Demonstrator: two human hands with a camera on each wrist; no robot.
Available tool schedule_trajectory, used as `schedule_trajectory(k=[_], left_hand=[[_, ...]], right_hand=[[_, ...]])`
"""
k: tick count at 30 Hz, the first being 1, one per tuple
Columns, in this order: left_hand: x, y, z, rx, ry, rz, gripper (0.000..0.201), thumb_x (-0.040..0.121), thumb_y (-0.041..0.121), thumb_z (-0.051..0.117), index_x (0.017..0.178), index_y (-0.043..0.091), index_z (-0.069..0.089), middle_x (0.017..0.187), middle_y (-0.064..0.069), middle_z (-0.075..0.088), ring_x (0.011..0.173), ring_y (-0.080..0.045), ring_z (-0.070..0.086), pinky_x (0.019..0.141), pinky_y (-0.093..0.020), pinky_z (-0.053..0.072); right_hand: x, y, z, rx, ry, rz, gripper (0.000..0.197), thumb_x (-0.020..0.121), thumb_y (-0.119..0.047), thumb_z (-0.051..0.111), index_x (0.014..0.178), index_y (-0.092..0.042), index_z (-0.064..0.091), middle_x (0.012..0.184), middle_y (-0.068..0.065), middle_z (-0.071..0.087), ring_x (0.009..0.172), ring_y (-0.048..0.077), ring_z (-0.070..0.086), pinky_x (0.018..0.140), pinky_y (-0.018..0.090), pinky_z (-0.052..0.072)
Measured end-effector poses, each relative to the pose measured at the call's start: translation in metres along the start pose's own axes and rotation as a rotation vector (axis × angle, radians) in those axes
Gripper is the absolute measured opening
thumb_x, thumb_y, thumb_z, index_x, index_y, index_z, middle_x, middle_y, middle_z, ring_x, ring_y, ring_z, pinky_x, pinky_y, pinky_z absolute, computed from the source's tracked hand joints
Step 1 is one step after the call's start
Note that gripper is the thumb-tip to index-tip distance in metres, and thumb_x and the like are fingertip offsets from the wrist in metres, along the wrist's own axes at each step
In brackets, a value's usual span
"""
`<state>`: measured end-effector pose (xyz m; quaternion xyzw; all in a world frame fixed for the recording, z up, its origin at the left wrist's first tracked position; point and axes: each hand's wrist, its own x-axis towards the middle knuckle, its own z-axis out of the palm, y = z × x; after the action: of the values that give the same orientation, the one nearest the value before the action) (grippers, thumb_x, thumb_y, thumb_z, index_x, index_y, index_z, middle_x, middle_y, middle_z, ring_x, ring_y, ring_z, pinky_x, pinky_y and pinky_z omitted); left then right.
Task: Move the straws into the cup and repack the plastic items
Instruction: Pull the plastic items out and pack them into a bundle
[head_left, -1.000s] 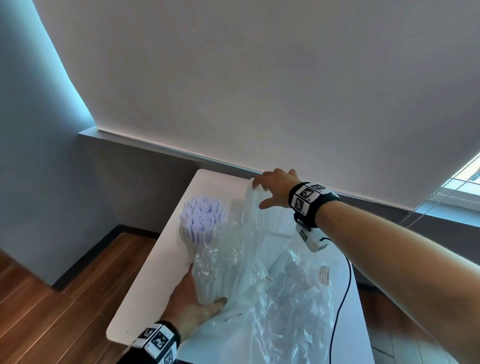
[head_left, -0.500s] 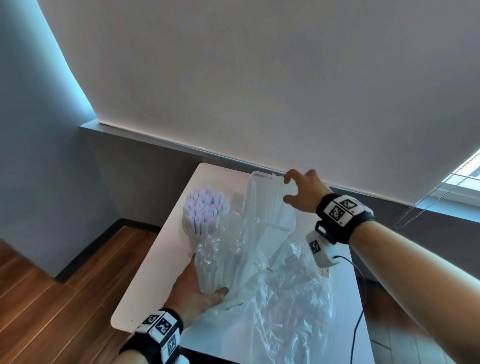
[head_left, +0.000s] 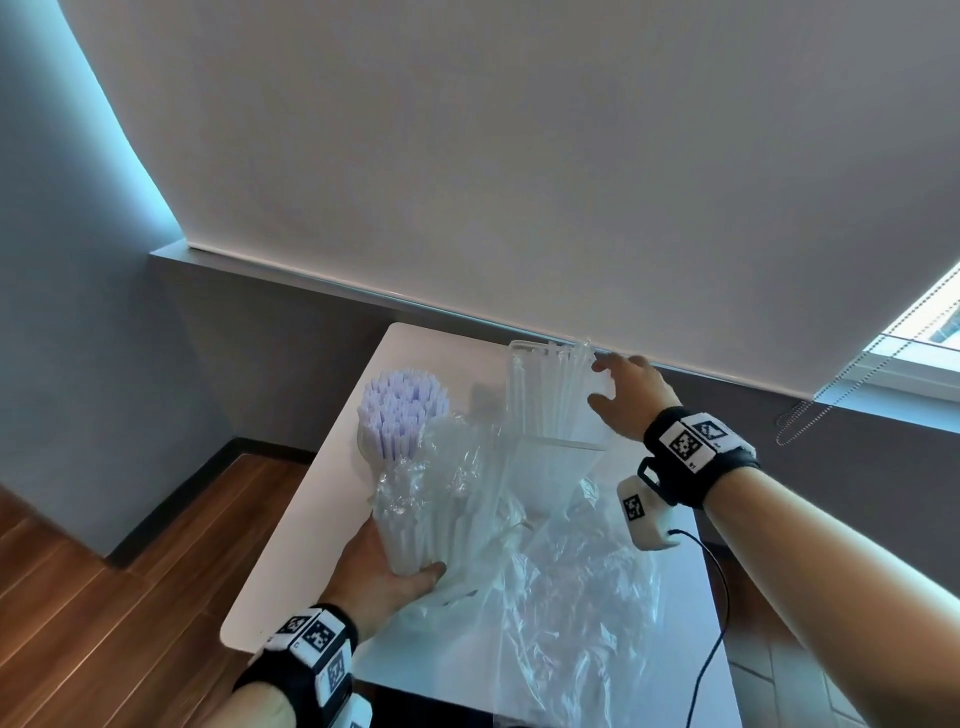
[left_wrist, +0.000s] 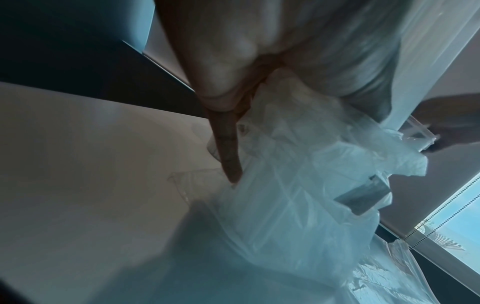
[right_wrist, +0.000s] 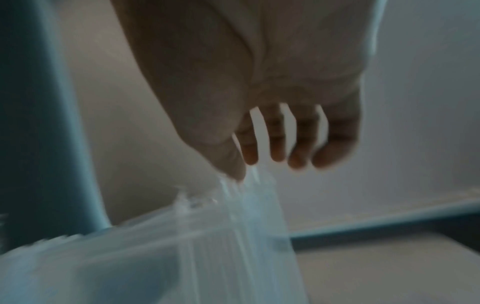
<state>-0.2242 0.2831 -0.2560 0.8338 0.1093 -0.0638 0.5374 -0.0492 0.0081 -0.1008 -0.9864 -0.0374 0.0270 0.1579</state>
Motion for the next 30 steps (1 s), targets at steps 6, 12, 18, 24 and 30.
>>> schedule_trajectory(k=[6,12,18,24,30], left_hand=[[-0.001,-0.004,0.001,0.009,-0.008,-0.013,0.087,0.051,0.06,0.082,0.126,0.029,0.051,0.115,0.013,0.063,0.109,-0.011,0.06,0.1,-0.033,0.047],[-0.004,-0.007,-0.001,0.01,-0.008,-0.035,0.089,0.047,0.064,0.08,0.124,0.026,0.056,0.113,0.01,0.065,0.108,-0.012,0.062,0.102,-0.035,0.048],[-0.004,-0.006,0.0,-0.013,-0.011,-0.067,0.089,0.046,0.062,0.081,0.123,0.025,0.056,0.113,0.009,0.066,0.107,-0.013,0.062,0.1,-0.033,0.048],[-0.005,-0.01,0.002,-0.073,0.01,-0.087,0.086,0.045,0.06,0.083,0.12,0.024,0.059,0.108,0.008,0.069,0.102,-0.012,0.066,0.097,-0.036,0.052],[-0.006,-0.01,0.003,-0.096,0.017,-0.092,0.085,0.046,0.057,0.085,0.12,0.024,0.059,0.108,0.007,0.069,0.102,-0.013,0.066,0.097,-0.036,0.052]], right_hand=[[-0.066,-0.057,0.017,0.084,-0.083,-0.55,0.059,0.084,-0.016,0.065,0.14,-0.019,0.047,0.139,0.002,0.053,0.122,0.019,0.049,0.105,0.032,0.042],[-0.089,-0.058,0.054,-0.036,0.047,-0.584,0.055,0.085,-0.044,0.063,0.135,-0.027,0.049,0.127,-0.006,0.06,0.122,0.022,0.045,0.099,0.037,0.043],[-0.099,-0.058,0.072,0.267,0.042,-0.53,0.033,0.087,-0.035,0.068,0.112,-0.021,0.052,0.1,-0.013,0.058,0.098,0.014,0.054,0.079,0.023,0.038],[-0.105,-0.06,0.094,0.616,0.109,-0.449,0.031,0.081,-0.017,0.071,0.107,-0.022,0.054,0.093,-0.012,0.061,0.087,0.005,0.058,0.078,0.014,0.044],[-0.104,-0.064,0.105,0.649,0.198,-0.46,0.026,0.082,-0.012,0.07,0.106,-0.021,0.063,0.102,-0.016,0.065,0.095,-0.002,0.058,0.087,0.007,0.04]])
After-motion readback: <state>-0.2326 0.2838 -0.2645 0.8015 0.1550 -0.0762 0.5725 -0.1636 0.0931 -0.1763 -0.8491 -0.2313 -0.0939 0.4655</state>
